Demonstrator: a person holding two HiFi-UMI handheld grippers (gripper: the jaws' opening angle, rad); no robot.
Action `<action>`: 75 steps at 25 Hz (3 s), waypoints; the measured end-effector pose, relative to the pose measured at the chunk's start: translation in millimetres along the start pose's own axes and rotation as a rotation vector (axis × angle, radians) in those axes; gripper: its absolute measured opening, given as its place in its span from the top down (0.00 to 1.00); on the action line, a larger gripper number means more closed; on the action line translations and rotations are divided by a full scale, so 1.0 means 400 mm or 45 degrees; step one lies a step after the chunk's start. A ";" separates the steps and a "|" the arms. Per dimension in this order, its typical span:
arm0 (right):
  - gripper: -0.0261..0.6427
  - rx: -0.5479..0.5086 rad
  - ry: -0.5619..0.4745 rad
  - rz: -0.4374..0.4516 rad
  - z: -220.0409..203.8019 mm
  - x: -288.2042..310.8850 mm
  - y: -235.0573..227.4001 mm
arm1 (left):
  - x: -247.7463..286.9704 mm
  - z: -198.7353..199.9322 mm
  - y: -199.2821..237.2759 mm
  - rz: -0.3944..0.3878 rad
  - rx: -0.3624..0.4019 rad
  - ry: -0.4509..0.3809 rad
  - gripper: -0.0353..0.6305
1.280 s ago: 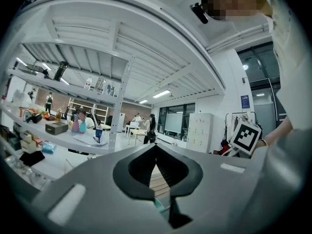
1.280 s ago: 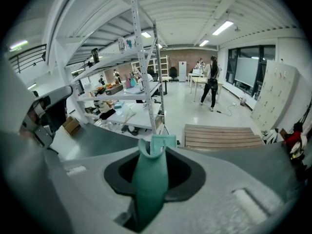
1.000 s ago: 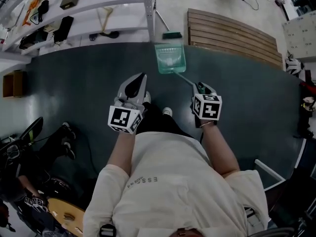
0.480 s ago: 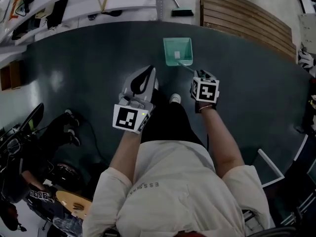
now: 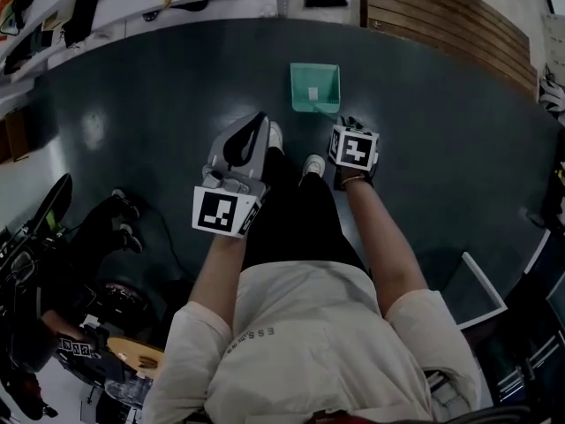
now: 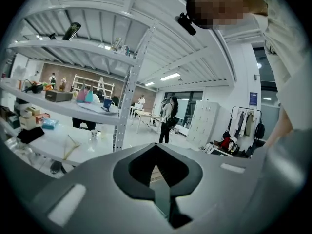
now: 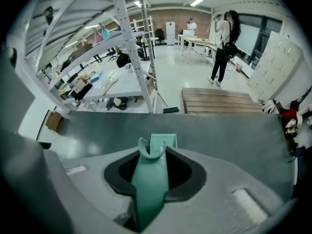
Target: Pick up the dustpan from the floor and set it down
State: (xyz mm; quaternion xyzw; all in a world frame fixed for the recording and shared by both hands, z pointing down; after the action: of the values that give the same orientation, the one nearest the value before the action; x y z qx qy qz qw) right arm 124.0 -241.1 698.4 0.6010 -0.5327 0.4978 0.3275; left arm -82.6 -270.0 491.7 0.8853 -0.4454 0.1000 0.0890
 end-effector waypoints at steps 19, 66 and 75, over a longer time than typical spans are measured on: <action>0.63 0.062 -0.096 0.227 -0.044 -0.071 0.038 | 0.017 0.026 -0.072 -0.026 -0.004 -0.035 0.92; 0.98 -0.336 -0.991 0.527 -0.743 -1.105 -0.136 | -1.002 0.118 -0.724 0.033 0.159 -0.337 0.92; 0.98 -0.339 -1.026 0.539 -0.900 -1.187 -0.156 | -1.138 0.071 -0.821 -0.002 0.115 -0.322 0.92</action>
State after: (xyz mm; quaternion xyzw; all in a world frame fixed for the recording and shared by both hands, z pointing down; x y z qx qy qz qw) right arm 124.5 254.3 361.5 0.5773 -0.7873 0.2080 0.0604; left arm -80.5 266.9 325.2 0.8942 -0.4476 0.0075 -0.0076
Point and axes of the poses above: the fingertips, and each gripper's own axes: x forward along the fingers, y to its left, z out of its top, the point moved 4 cm from there along -x, backward along the fingers, and after that the axes turned 12 degrees about x, right-handed, at the moved point
